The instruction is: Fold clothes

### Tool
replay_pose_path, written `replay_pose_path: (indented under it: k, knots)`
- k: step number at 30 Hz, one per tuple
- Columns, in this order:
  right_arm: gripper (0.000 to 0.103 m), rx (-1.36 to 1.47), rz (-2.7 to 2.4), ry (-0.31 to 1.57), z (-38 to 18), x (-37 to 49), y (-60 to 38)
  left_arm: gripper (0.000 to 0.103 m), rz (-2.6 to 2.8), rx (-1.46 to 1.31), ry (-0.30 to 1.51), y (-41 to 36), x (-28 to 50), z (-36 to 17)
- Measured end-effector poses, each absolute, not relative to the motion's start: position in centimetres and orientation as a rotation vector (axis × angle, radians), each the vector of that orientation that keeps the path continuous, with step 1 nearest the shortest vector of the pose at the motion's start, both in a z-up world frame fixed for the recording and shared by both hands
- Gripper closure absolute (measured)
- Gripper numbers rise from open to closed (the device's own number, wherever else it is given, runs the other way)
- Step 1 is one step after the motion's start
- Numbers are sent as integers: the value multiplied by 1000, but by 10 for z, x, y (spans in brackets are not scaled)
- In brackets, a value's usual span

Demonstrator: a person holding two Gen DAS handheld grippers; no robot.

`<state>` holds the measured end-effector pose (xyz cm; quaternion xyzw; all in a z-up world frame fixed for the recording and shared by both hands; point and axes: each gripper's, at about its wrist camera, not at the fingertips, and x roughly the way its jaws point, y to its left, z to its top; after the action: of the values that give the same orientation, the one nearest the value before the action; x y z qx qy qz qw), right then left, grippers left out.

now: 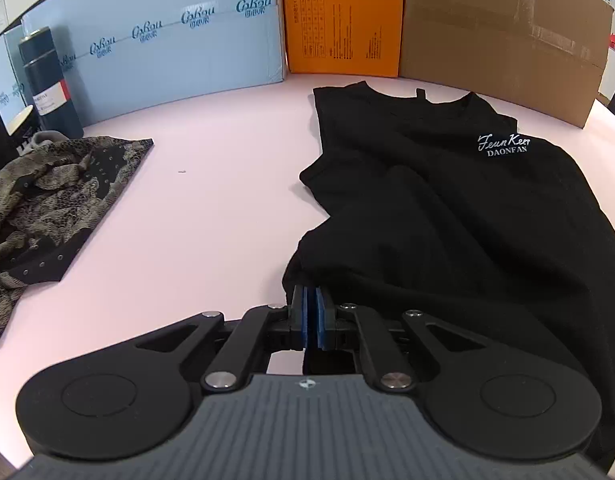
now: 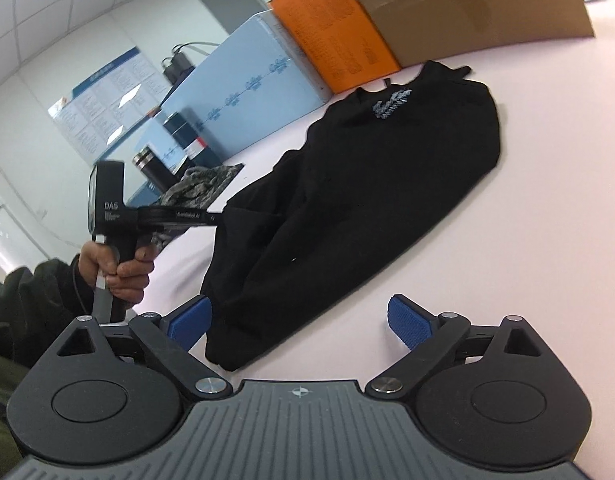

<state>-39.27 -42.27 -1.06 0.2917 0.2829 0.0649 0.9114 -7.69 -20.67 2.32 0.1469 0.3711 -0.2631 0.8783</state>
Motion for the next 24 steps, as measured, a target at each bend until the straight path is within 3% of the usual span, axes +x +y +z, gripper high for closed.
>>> replay_pose_path:
  k: [10,11,12,13,14,15,24]
  knots:
    - [9,300,286,750,-12,-339,-362,99,-380,305,807,-182,-106,33]
    - [17,241,262,759,-13,-335,-355,99,-366,295,816,-179,-107,34]
    - [42,177,236,749,-13,-334,-350,99,-354,282,822,-176,-109,35]
    - [58,139,216,739,-13,-335,-349,99,-348,265,823,-172,-111,37]
    - [85,117,201,730,-13,-335,-350,99,-349,249,819,-168,-114,41]
    - [92,168,206,727,-10,-336,-360,99,-353,232,811,-163,-117,47]
    - [95,230,29,466,80,-378,-442,97,-457,162,670,-139,-158,97]
